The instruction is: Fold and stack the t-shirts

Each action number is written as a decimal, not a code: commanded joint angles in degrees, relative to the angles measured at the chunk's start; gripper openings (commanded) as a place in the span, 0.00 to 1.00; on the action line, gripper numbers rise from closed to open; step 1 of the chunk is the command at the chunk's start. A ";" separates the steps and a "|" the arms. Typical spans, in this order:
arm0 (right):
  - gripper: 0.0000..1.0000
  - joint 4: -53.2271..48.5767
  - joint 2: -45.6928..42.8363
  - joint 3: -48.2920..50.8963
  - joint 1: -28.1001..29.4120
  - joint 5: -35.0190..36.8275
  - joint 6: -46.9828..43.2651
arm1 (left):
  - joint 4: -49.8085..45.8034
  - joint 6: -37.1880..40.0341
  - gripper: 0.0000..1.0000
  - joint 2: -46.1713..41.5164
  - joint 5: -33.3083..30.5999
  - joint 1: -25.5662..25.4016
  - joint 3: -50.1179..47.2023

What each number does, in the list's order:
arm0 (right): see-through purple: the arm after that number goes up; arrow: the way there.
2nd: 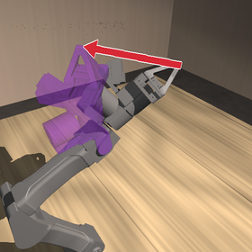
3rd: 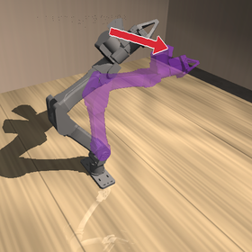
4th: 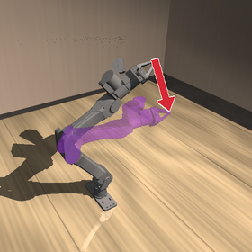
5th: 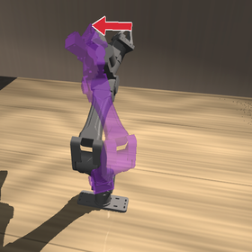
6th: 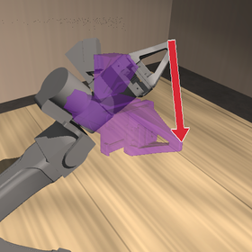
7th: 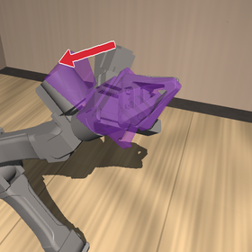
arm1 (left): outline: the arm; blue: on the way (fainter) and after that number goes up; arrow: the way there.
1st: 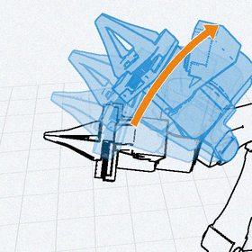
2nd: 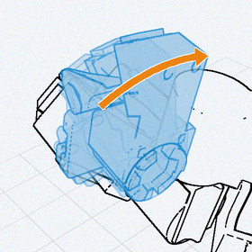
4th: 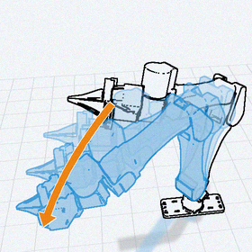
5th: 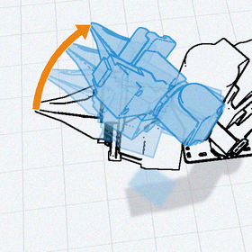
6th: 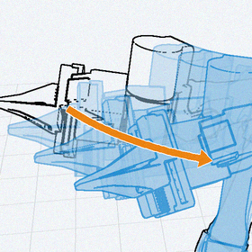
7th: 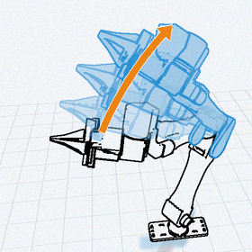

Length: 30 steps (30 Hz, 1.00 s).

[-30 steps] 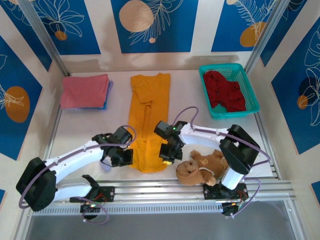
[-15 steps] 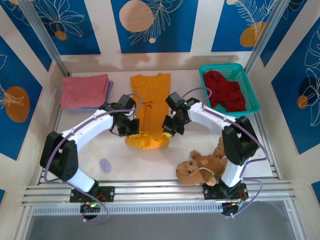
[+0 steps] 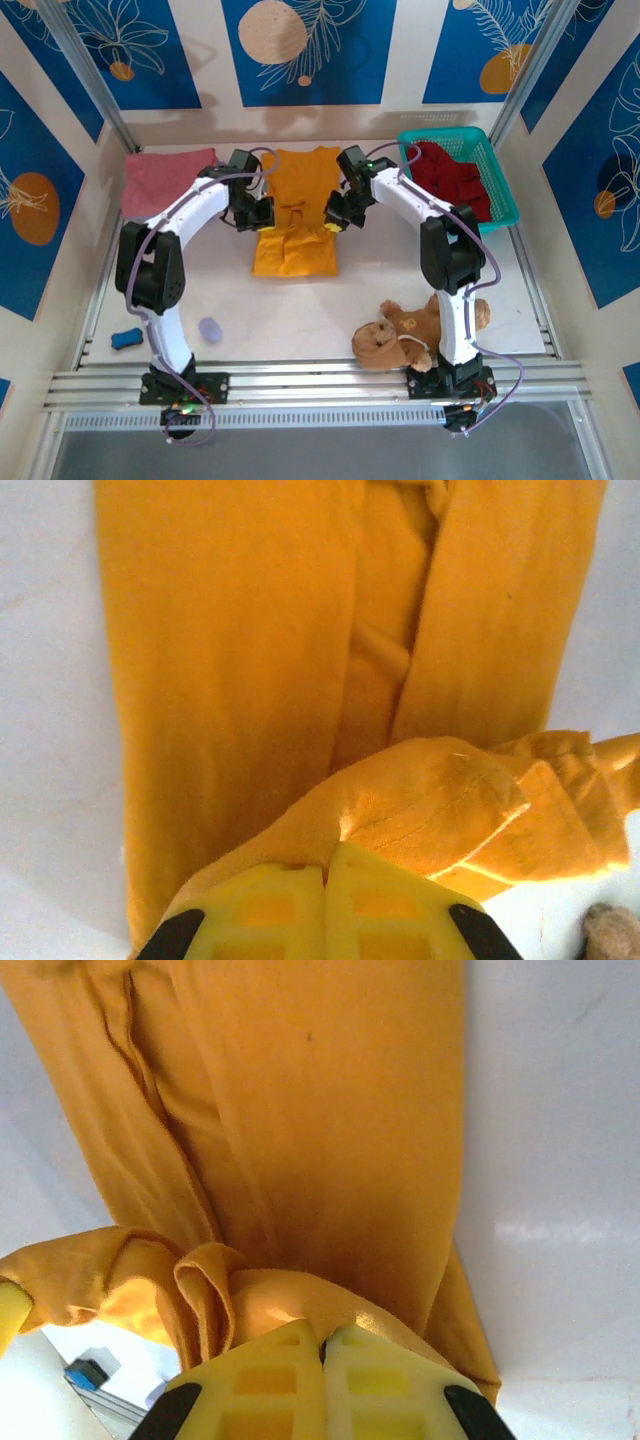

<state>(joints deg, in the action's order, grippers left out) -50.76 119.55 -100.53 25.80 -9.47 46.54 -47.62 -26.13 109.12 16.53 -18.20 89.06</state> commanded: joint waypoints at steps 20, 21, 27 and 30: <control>0.04 -6.95 14.75 -18.91 -7.16 -9.77 -6.21 | -4.75 3.82 0.00 17.17 6.65 6.84 19.93; 0.05 -7.19 14.67 -19.44 -7.25 -9.25 -6.60 | -4.70 3.57 0.00 17.26 6.79 7.05 20.25; 0.49 -12.34 14.15 -22.64 -8.86 -8.52 -10.41 | -3.91 2.23 0.28 16.86 9.25 9.02 20.27; 0.52 -13.74 11.50 -21.33 -9.09 -7.48 -11.68 | -3.45 1.79 0.37 14.42 8.76 9.76 20.18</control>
<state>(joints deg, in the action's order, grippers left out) -59.86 133.95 -121.93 17.06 -16.91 37.63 -50.52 -24.03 125.75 24.01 -9.52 107.66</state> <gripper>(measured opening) 0.519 0.352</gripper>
